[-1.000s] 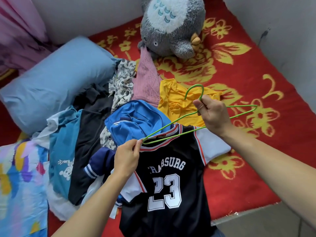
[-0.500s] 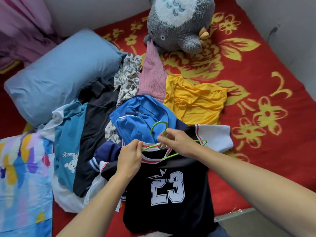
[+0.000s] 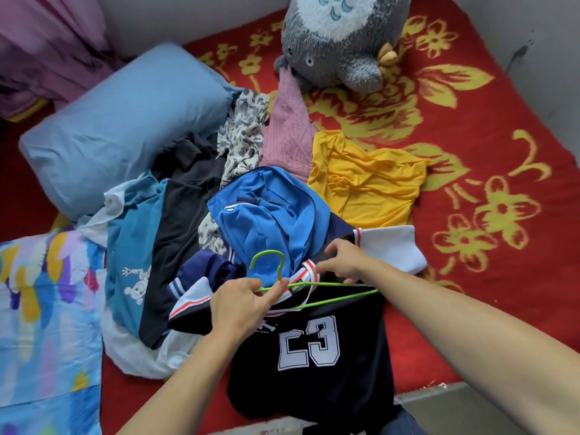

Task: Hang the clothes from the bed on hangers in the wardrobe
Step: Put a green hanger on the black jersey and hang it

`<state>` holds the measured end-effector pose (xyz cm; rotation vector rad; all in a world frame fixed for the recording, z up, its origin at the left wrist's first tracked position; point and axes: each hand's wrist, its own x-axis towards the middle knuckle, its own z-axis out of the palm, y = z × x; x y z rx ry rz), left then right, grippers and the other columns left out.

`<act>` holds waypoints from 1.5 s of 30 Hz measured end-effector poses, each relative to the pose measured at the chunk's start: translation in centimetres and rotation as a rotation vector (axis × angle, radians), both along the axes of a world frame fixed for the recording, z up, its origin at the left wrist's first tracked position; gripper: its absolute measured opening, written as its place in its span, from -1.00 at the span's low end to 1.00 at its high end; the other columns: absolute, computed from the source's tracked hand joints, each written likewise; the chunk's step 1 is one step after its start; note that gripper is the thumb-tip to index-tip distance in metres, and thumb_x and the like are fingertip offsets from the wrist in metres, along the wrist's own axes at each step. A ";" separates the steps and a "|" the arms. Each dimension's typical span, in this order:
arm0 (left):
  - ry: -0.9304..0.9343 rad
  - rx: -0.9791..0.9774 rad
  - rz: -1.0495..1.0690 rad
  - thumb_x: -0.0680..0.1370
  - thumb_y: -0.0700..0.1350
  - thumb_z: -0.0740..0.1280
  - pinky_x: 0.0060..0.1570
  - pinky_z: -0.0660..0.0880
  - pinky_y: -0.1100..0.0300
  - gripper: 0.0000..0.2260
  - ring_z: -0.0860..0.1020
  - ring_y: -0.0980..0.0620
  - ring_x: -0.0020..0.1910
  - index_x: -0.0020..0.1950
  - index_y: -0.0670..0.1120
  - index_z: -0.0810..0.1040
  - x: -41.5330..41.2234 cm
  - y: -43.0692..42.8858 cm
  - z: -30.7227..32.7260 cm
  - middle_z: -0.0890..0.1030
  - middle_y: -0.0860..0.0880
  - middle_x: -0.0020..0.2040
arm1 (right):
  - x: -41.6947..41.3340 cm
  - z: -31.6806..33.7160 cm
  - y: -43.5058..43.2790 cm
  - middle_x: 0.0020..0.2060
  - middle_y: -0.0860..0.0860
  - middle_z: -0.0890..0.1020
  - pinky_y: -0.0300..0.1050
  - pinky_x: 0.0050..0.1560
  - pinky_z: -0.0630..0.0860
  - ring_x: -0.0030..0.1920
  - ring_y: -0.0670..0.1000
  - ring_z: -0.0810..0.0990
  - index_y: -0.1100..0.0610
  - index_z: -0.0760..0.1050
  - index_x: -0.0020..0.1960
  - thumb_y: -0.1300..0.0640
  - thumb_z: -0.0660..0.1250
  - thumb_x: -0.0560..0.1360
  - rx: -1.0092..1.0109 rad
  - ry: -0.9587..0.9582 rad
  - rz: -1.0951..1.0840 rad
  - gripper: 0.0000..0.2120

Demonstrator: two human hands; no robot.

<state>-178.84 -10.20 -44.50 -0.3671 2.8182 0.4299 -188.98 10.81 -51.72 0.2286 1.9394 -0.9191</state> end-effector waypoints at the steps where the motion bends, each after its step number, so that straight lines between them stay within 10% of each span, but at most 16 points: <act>1: 0.008 0.001 0.004 0.29 0.51 -0.04 -0.42 0.21 0.08 -0.31 0.42 -0.09 -0.38 -0.51 -0.14 0.21 0.4 0.1 0.0 0.30 -0.07 -0.55 | 0.2 -0.4 -0.4 0.12 0.01 0.55 -0.08 -0.09 0.55 0.03 0.05 0.57 0.06 0.36 0.29 -0.22 0.52 0.21 0.135 0.067 0.115 -0.23; 3: 0.032 0.033 -0.015 0.33 0.43 -0.01 -0.42 0.17 0.07 -0.38 0.38 -0.11 -0.42 -0.52 -0.13 0.17 1.1 0.3 0.0 0.24 -0.07 -0.57 | 1.1 -1.4 -1.8 0.26 0.04 0.53 0.01 0.09 0.51 0.21 0.13 0.54 0.04 0.27 0.41 -0.30 0.47 0.16 0.277 0.121 0.376 -0.07; 8: 0.123 0.087 -0.159 0.42 0.24 0.10 -0.47 0.22 0.14 -0.53 0.37 -0.08 -0.50 -0.51 -0.04 0.09 3.1 0.1 0.8 0.19 -0.01 -0.59 | 2.9 -1.4 -2.8 0.05 0.05 0.63 -0.11 -0.15 0.46 0.03 0.10 0.64 0.08 0.46 0.20 -0.04 0.35 0.37 0.382 0.147 0.554 -0.57; 13: 0.236 0.143 -0.229 0.45 0.14 0.17 -0.52 0.26 0.14 -0.58 0.33 -0.02 -0.52 -0.47 0.04 0.04 3.1 1.0 2.5 0.23 0.03 -0.54 | 2.3 0.4 -3.2 0.40 0.02 0.40 -0.06 -0.03 0.48 0.20 0.12 0.53 0.10 0.20 0.51 -0.16 0.49 0.28 0.166 -0.152 0.576 -0.08; 16: 0.275 0.162 -0.318 0.44 0.09 0.21 -0.54 0.27 0.16 -0.63 0.31 0.01 -0.52 -0.44 0.00 0.11 2.8 2.1 3.6 0.24 0.01 -0.53 | 4.0 0.0 -4.4 0.27 0.02 0.54 -0.04 0.00 0.48 0.16 0.13 0.57 0.07 0.40 0.33 -0.05 0.35 0.38 0.396 0.141 0.821 -0.45; 19: 0.291 0.131 -0.375 0.44 0.07 0.22 -0.53 0.29 0.19 -0.65 0.38 0.03 -0.51 -0.45 -0.03 0.18 2.8 1.4 4.6 0.30 -0.01 -0.53 | 4.0 -0.9 -2.6 0.11 0.08 0.62 -0.05 -0.02 0.48 0.12 0.14 0.59 0.07 0.51 0.15 0.15 0.23 0.44 0.419 0.315 0.633 -0.71; 26: 0.268 -0.034 -0.073 0.45 0.23 -0.03 -0.39 0.34 0.08 -0.46 0.56 -0.22 -0.35 -0.42 -0.14 0.47 2.4 -4.4 4.6 0.55 -0.14 -0.46 | -0.3 1.2 8.8 -0.31 0.13 0.50 -0.25 -0.41 0.28 -0.40 0.06 0.48 0.12 0.58 -0.08 0.28 0.25 0.47 0.139 0.071 -0.080 -0.85; 34: 0.272 0.124 -0.059 0.46 0.29 -0.02 -0.36 0.35 0.07 -0.56 0.49 -0.12 -0.39 -0.46 0.01 0.24 1.3 -0.6 6.5 0.43 -0.01 -0.51 | 0.3 10.0 5.3 -0.48 -0.01 0.57 -0.23 -0.45 0.45 -0.44 -0.04 0.58 0.11 0.64 -0.12 0.10 0.35 0.44 -0.045 0.285 0.114 -0.88; 39: 0.385 0.230 -0.119 0.44 0.26 0.16 -0.45 0.23 0.20 -0.54 0.35 0.08 -0.49 -0.44 -0.09 0.34 0.2 0.2 10.4 0.27 0.05 -0.57 | 0.2 15.7 4.2 0.04 0.02 0.66 -0.06 -0.03 0.45 0.08 0.06 0.60 -0.17 0.49 0.28 -0.26 0.26 0.47 0.207 0.750 0.589 -0.58; 45: 0.480 0.282 -0.144 0.45 0.17 0.23 -0.40 0.32 0.10 -0.64 0.30 0.11 -0.48 -0.35 -0.10 0.43 0.1 -1.9 15.5 0.32 0.05 -0.49 | 0.6 20.3 3.6 -0.35 -0.06 0.54 -0.22 -0.43 0.18 -0.28 0.00 0.60 0.02 0.57 -0.34 -0.27 0.15 0.45 0.300 1.368 0.850 -0.56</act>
